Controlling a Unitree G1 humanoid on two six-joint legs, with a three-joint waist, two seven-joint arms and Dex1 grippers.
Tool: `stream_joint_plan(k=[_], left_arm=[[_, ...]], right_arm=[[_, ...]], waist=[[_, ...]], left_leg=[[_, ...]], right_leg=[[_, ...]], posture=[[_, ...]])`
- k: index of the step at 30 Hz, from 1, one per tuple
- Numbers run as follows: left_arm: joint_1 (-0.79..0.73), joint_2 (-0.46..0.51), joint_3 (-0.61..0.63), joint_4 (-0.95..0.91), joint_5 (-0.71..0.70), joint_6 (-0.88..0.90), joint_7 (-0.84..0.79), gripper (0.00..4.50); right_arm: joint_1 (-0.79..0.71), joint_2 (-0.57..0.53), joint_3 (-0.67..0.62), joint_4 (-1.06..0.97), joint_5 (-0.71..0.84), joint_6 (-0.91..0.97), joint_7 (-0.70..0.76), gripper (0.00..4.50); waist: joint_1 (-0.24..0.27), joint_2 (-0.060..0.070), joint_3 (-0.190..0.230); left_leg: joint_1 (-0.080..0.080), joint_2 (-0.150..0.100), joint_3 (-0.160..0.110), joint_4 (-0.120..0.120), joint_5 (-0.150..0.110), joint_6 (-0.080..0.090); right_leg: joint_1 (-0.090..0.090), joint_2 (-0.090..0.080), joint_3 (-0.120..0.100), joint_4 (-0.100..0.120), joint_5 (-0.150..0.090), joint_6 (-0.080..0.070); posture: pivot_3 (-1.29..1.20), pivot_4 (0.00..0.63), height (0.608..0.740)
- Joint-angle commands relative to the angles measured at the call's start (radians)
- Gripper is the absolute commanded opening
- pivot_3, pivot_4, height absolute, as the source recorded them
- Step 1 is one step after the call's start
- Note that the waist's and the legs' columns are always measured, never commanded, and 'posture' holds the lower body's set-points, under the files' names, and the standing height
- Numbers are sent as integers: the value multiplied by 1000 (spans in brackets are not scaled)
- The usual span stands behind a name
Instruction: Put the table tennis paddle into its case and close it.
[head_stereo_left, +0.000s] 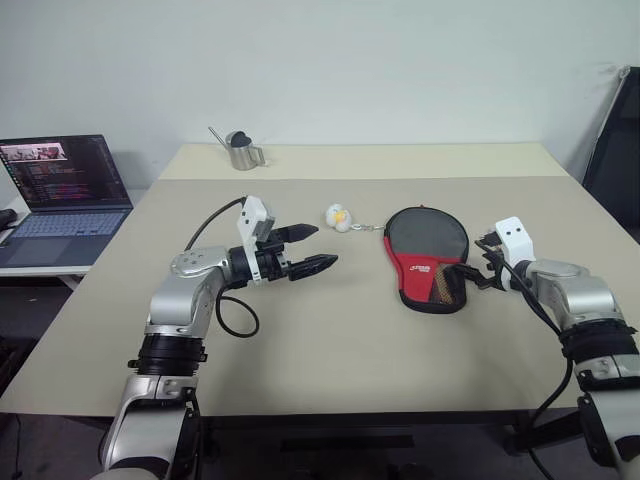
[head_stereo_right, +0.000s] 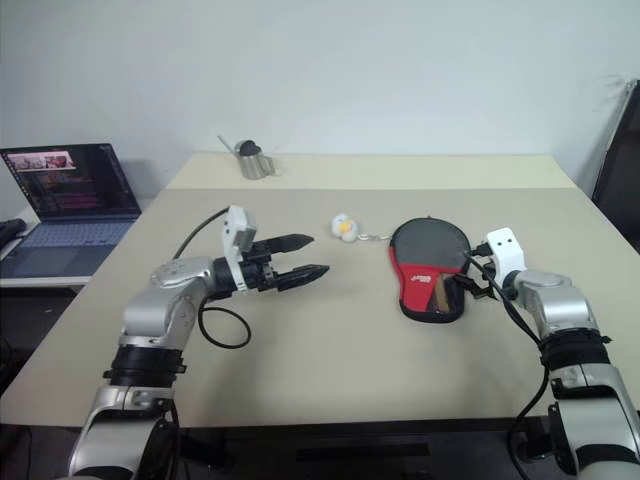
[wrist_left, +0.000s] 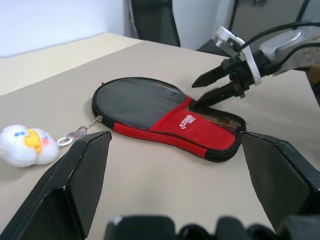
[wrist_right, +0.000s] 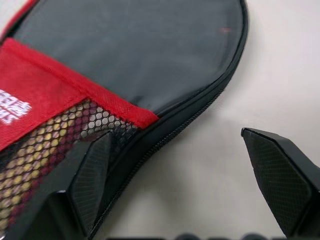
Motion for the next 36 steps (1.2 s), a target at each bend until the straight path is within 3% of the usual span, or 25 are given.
stream_joint_plan(k=[1,13,20,25,28,36], left_arm=[[-2,11,8,-59,-30,7,19,4500],[-22,14,-12,-51,-33,-1,34,4500],[-26,16,-15,-46,-32,-6,36,4500],[-27,12,-19,-42,-31,-9,37,4500],[-29,11,-23,-37,-28,-12,36,4500],[-24,13,-30,-31,-25,-20,32,4500]], right_arm=[[-69,16,31,109,-53,-70,39,4448],[-219,76,41,417,-110,-60,171,4448],[-231,105,23,440,-85,9,265,4448],[-226,139,1,434,-81,24,256,4448],[-219,162,-6,425,-84,30,250,3843],[-198,202,-32,406,-83,50,207,1216]], waist=[[-1,0,0],[-25,1,-1],[-27,1,-1],[-33,0,-2],[-41,0,-2],[-57,0,-3]], left_leg=[[0,0,0,0,0,0],[3,1,1,0,0,0],[4,1,0,0,0,0],[4,1,1,0,0,0],[4,1,1,0,0,0],[6,3,2,0,0,0]], right_leg=[[0,0,0,0,0,0],[3,1,1,0,0,0],[3,1,1,0,0,0],[3,1,1,1,0,0],[3,1,1,1,0,0],[4,3,2,2,1,-1]], posture=[[0,150,740],[0,150,740],[0,150,740],[0,150,740],[0,150,740],[0,150,740]])
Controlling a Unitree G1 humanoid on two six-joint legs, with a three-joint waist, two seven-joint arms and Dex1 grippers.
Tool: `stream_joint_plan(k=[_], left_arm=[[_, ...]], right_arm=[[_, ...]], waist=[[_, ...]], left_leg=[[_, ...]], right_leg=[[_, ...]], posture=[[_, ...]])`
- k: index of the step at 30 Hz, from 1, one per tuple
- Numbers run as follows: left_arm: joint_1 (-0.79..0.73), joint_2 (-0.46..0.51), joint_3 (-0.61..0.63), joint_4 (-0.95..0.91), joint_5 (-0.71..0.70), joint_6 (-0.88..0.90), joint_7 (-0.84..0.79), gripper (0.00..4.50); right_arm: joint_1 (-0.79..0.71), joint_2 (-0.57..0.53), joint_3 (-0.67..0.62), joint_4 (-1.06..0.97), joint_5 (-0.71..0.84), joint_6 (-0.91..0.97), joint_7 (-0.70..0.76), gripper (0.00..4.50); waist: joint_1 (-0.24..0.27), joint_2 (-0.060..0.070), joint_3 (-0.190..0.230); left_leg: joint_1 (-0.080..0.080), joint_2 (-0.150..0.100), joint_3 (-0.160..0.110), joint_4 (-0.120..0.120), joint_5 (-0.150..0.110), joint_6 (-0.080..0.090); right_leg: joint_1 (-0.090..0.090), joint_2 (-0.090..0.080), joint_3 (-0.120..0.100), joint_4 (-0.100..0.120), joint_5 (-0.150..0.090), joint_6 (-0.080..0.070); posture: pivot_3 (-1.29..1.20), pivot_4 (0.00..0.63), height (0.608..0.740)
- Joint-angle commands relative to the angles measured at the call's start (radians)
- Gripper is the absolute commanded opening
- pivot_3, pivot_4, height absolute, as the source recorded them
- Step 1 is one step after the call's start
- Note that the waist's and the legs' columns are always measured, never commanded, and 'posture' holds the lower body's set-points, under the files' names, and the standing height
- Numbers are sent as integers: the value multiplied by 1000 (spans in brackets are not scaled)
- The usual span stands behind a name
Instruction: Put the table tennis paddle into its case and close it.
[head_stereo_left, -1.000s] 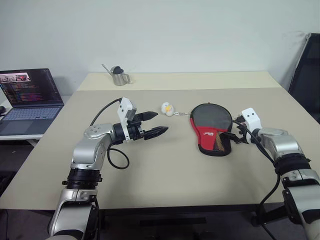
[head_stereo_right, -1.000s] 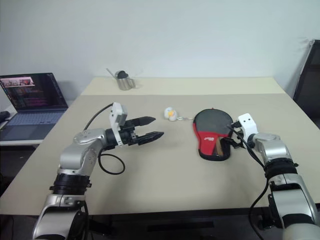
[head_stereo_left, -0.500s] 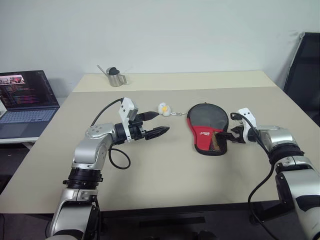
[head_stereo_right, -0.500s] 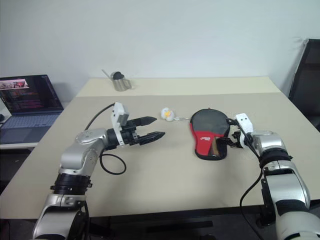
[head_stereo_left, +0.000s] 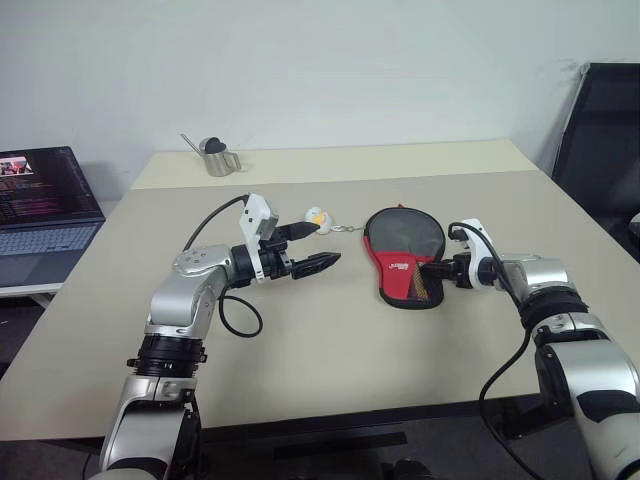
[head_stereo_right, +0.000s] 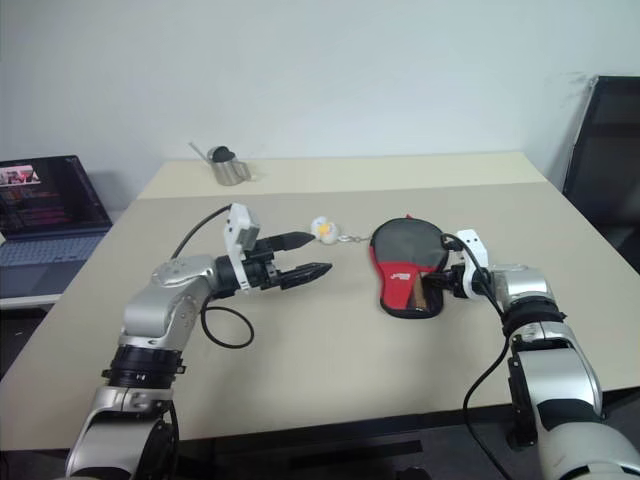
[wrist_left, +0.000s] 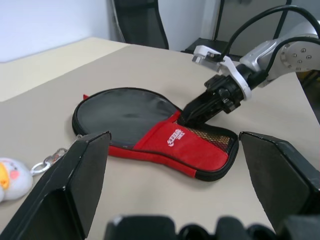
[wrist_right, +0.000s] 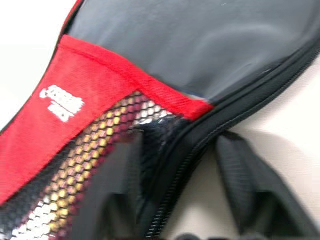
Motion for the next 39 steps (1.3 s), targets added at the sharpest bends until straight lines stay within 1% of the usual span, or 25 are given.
stream_joint_plan(k=[1,4,5,10,14,18,21,24,31,34,39], left_arm=[[-17,11,-1,-15,-9,-18,-2,4500],[-11,16,-2,-13,-7,-22,-6,4500],[-8,18,-2,-14,-7,-22,-9,4500],[30,64,-7,-19,-3,-17,-39,4500],[79,119,-7,-41,-13,-3,-77,4500],[126,162,-1,-83,-37,24,-114,4500],[175,185,0,-146,-66,58,-134,4500],[222,207,-3,-196,-83,80,-149,4500],[308,237,-22,-291,-107,115,-172,4500],[326,244,-31,-312,-114,122,-177,4500],[361,276,-50,-337,-110,113,-208,4500]], right_arm=[[32,37,9,16,-3,39,-15,934],[36,41,1,13,-3,46,-19,138],[37,42,-2,11,-1,49,-18,26],[40,55,-26,-17,19,79,-9,26],[54,73,-34,-99,48,138,4,26],[101,96,-20,-270,101,248,35,26],[178,125,9,-483,154,372,38,26],[240,152,21,-641,199,465,20,26],[329,182,41,-865,275,594,-21,26],[359,187,48,-929,298,629,-43,26],[432,155,34,-1047,345,701,-69,26]], waist=[[0,0,0],[0,0,-1],[0,0,-1],[0,0,-1],[0,1,-1],[0,1,-1],[0,1,-1],[0,1,0],[12,2,0],[15,3,0],[19,3,1]], left_leg=[[0,0,0,0,0,0],[1,0,0,0,0,0],[1,0,0,0,0,0],[1,4,1,0,0,0],[1,11,2,-1,-1,-2],[0,12,2,-1,-2,-3],[-1,13,2,-2,-2,-4],[-1,13,2,-2,-2,-4],[-2,13,2,-2,-2,-4],[-2,13,1,-2,-2,-4],[-2,13,1,-2,-3,-4]], right_leg=[[0,0,0,0,0,0],[1,0,0,0,0,-1],[1,1,0,1,0,-1],[1,4,1,0,1,-2],[-1,10,1,-1,3,-5],[-3,11,1,-1,3,-6],[-4,11,1,-1,3,-6],[-6,11,2,-1,3,-6],[-6,11,2,0,3,-7],[-6,11,1,-1,3,-7],[-6,11,1,-1,3,-7]], posture=[[0,150,740],[0,150,740],[0,150,740],[0,150,740],[0,150,740],[0,150,740],[0,150,740],[0,150,740],[0,150,740],[0,150,740],[0,150,740]])
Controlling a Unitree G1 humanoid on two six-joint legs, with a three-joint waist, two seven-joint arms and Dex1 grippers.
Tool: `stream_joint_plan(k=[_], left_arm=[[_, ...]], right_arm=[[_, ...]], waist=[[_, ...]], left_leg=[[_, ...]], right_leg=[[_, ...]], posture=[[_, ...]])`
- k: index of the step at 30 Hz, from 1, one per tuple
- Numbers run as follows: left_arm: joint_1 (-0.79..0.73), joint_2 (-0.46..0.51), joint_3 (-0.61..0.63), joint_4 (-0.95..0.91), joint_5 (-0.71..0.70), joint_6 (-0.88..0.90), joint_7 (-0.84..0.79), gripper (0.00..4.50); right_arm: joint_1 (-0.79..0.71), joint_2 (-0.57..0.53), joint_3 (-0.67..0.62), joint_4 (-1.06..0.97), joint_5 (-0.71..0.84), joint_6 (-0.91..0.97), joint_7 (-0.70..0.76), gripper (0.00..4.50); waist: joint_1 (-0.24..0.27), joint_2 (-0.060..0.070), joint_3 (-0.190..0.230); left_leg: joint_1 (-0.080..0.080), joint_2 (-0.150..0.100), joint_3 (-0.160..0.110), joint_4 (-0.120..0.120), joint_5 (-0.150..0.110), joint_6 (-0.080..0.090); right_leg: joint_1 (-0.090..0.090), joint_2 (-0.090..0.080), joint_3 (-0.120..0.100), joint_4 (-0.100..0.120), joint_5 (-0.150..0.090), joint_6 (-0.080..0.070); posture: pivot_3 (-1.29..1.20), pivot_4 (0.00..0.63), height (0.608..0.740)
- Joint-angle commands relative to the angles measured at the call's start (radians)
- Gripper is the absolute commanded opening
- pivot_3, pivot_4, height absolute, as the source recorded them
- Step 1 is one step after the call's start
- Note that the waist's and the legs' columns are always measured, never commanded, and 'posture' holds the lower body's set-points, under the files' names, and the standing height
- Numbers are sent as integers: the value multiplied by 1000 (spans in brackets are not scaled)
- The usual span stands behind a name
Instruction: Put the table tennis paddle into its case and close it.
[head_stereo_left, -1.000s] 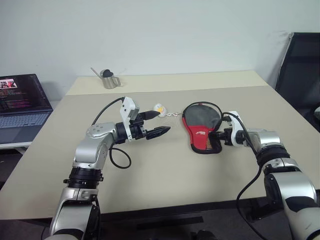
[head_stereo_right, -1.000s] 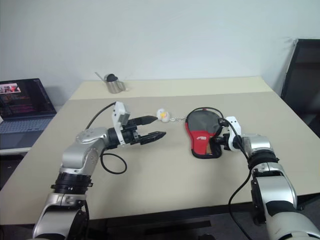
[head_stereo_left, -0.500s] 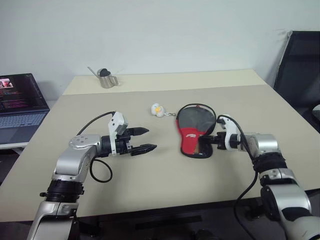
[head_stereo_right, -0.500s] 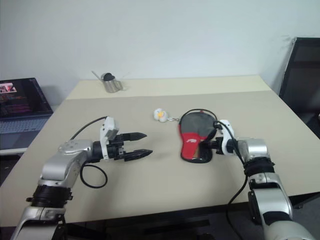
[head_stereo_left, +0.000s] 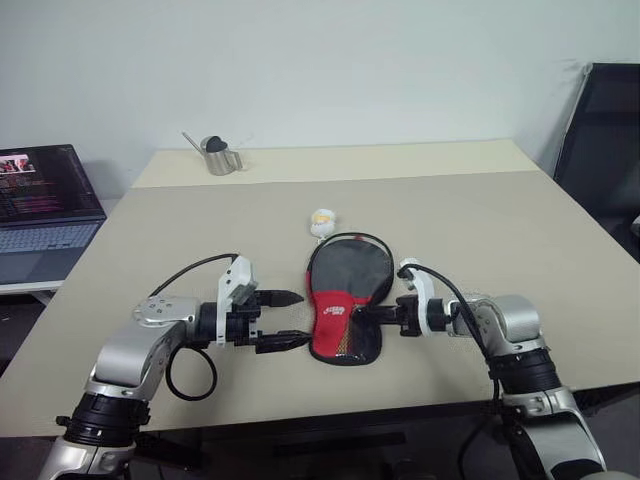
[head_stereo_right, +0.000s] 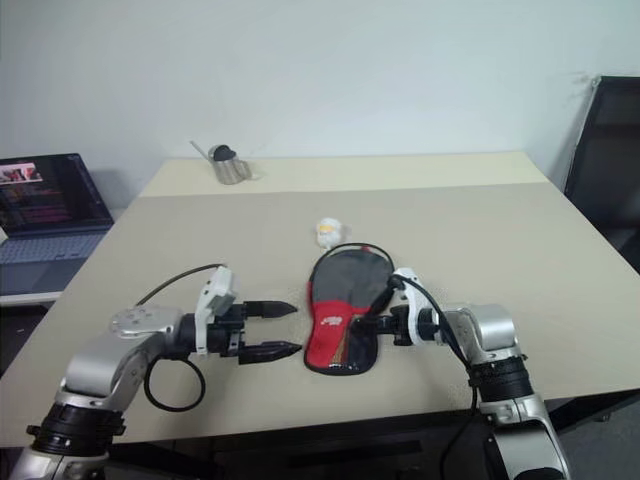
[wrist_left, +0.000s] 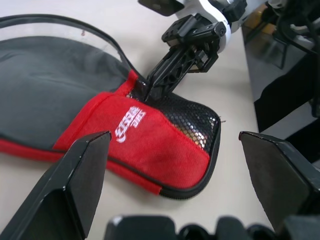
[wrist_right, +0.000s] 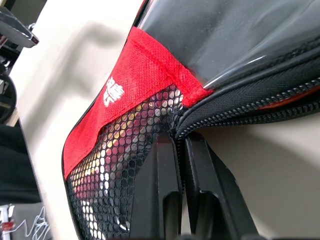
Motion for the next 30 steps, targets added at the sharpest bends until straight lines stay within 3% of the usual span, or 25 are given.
stream_joint_plan(k=[1,10,19,30], left_arm=[[16,30,-5,-43,-13,-12,-29,4500],[38,61,-37,-42,-3,-46,-68,4500],[32,64,-55,-23,8,-73,-92,4500],[24,62,-66,5,18,-99,-107,4500]], right_arm=[[42,-31,-16,-114,64,54,-8,26],[145,-111,-79,-254,147,154,-54,26],[250,-88,-149,-418,239,284,-122,26],[280,-123,-193,-431,273,303,-161,26]], waist=[[5,0,0],[32,1,0],[39,1,0],[41,1,0]], left_leg=[[0,0,0,0,0,0],[0,0,0,0,-2,4],[0,0,0,0,-2,4],[0,0,0,0,-2,4]], right_leg=[[0,0,0,0,0,0],[1,0,-1,-1,0,0],[2,0,-1,-2,0,0],[2,0,-2,-2,0,0]], posture=[[0,150,740],[0,150,740],[0,150,740],[0,150,740]])
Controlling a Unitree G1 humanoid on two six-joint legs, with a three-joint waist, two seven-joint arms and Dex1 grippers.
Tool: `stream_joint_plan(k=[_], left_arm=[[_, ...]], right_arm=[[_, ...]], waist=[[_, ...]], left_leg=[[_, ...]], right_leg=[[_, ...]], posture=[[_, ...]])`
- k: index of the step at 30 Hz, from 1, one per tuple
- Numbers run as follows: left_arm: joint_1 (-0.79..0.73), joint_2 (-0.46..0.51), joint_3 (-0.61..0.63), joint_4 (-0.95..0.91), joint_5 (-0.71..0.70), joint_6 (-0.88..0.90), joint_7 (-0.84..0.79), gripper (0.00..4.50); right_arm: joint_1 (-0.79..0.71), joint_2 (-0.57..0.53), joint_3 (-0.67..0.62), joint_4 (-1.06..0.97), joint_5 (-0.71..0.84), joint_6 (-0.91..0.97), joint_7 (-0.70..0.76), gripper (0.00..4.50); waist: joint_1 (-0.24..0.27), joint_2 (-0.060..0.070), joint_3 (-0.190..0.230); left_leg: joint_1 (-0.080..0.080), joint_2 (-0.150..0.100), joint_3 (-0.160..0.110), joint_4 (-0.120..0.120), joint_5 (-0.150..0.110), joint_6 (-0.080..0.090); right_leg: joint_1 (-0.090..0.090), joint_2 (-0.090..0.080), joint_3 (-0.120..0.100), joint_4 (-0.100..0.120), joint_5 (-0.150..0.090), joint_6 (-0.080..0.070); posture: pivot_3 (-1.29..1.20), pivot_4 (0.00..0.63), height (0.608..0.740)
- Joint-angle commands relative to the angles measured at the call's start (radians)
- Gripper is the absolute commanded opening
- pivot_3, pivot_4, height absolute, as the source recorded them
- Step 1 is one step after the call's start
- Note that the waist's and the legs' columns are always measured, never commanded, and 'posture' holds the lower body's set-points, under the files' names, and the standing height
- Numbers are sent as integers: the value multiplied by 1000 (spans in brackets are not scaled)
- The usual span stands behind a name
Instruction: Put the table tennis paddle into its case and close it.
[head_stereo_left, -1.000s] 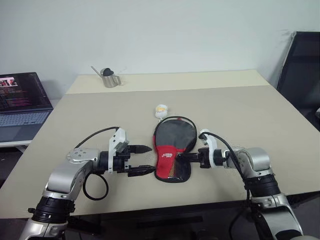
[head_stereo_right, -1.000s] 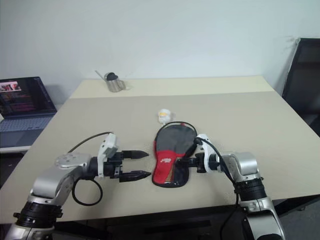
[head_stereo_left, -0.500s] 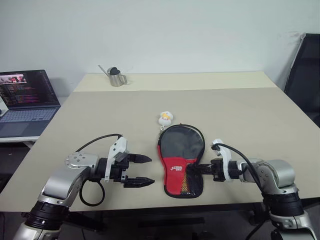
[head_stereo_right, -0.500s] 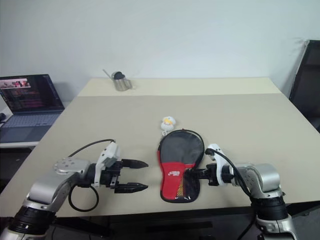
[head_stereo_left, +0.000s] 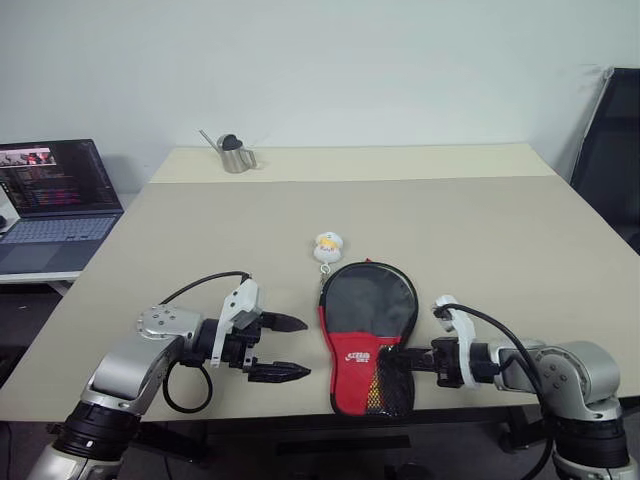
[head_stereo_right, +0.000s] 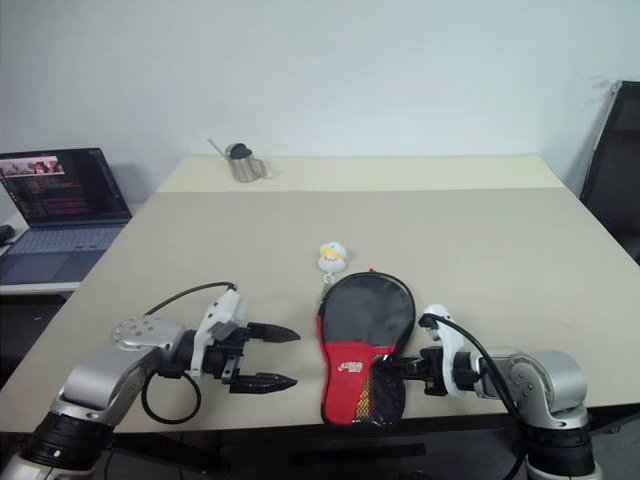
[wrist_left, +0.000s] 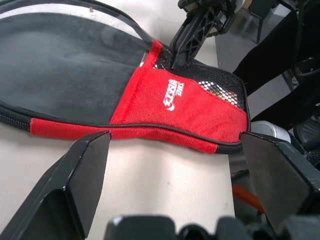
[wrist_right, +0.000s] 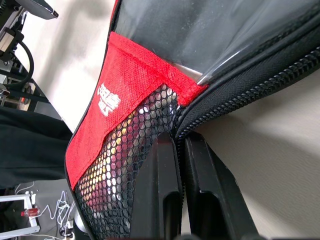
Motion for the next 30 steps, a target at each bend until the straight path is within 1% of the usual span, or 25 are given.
stream_joint_plan(k=[1,8,13,16,19,20,21,24,27,28,30], left_arm=[[-15,12,5,1,2,-19,-9,4500],[-14,6,3,8,6,-29,-8,4500],[-6,6,6,4,5,-32,-4,4500],[4,3,9,-5,4,-31,4,4500],[17,2,14,-12,1,-31,13,4500],[20,1,14,-14,1,-31,15,4500],[22,0,14,-15,1,-33,17,4500],[26,-6,10,-17,0,-34,25,4500],[25,-11,12,-16,-3,-35,33,4500],[24,-13,15,-13,-3,-36,36,4500],[11,-24,30,7,1,-39,66,4500]], right_arm=[[-2,-16,-24,-22,27,2,-7,26],[-18,-7,-28,12,7,-7,-62,26],[-23,6,-75,41,-1,24,-107,26],[-19,-4,-122,28,1,38,-120,737],[2,-4,-177,-31,43,70,-124,1650],[14,-2,-184,-51,67,73,-128,1956],[28,-2,-186,-71,93,73,-131,2357],[61,1,-183,-138,178,73,-134,3288],[41,-7,-177,-196,194,39,-116,4310],[36,-26,-160,-210,184,-2,-108,4417],[-15,-28,-142,-222,175,-103,-97,4417]], waist=[[0,0,0],[0,0,0],[1,0,0],[2,0,0],[3,0,0],[3,0,0],[3,0,0],[2,0,0],[0,1,0],[0,1,0],[0,1,1]], left_leg=[[0,0,0,0,0,0],[0,0,0,0,0,0],[1,0,0,0,0,0],[1,0,-1,0,0,0],[2,0,-1,0,0,0],[2,0,-1,0,0,0],[1,0,-1,0,0,0],[1,0,-2,0,0,0],[1,0,-1,0,0,0],[2,0,-1,0,0,0],[2,0,-1,0,0,0]], right_leg=[[0,0,0,0,0,0],[0,0,0,0,0,0],[1,0,-1,0,0,0],[2,0,-1,0,0,0],[3,0,-1,0,0,0],[3,0,-2,0,0,0],[3,0,-2,0,0,0],[3,0,-2,-1,0,0],[3,0,-1,-1,0,0],[3,0,-1,0,0,0],[3,0,-2,0,0,0]], posture=[[0,150,740],[0,150,740],[0,150,740],[0,150,740],[0,150,740],[0,150,740],[0,150,740],[0,150,740],[0,150,740],[0,150,740],[0,150,740]])
